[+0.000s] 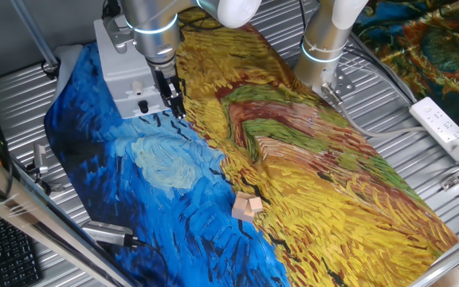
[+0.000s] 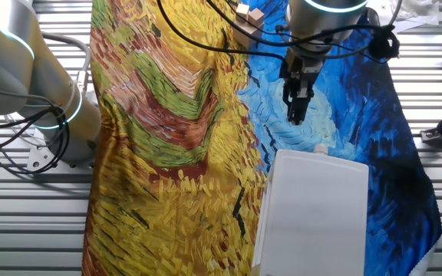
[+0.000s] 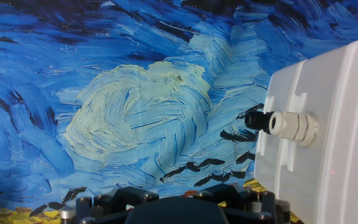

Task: Take something out of a drawer

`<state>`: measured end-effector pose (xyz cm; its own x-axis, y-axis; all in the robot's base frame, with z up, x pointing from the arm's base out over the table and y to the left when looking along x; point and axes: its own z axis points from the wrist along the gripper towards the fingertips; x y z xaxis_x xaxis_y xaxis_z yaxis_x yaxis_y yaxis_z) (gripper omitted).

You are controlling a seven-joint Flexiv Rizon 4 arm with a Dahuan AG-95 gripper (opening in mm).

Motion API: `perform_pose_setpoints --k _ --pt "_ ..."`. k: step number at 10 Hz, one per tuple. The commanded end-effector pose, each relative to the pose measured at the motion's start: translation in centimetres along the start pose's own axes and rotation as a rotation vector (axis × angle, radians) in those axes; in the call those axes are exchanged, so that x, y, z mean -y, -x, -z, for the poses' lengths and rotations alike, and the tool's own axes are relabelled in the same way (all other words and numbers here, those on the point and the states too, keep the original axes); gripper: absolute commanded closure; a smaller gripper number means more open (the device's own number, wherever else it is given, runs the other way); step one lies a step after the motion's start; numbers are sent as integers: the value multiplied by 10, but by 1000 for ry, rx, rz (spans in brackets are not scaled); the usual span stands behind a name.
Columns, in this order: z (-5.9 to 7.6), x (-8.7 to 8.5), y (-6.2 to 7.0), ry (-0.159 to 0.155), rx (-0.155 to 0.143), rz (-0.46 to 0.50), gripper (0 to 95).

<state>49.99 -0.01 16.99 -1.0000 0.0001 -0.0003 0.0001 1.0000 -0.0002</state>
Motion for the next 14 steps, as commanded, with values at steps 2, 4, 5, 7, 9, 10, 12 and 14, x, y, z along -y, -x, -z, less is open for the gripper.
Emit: perform_pose_setpoints --k 2,4,5,7,9,10,12,14 --pt "3 -2 -1 -1 -13 196 950" --pt "8 -6 0 -8 -13 149 950" --pt "9 -8 1 -11 -16 137 950" --pt "16 -14 -2 -8 -9 106 950" --pt "18 -16 -3 -16 -13 86 950" --pt "18 -16 -3 -18 -8 85 950" --pt "19 -17 -3 -16 -8 89 950" --pt "20 -18 -4 -14 -4 93 950"
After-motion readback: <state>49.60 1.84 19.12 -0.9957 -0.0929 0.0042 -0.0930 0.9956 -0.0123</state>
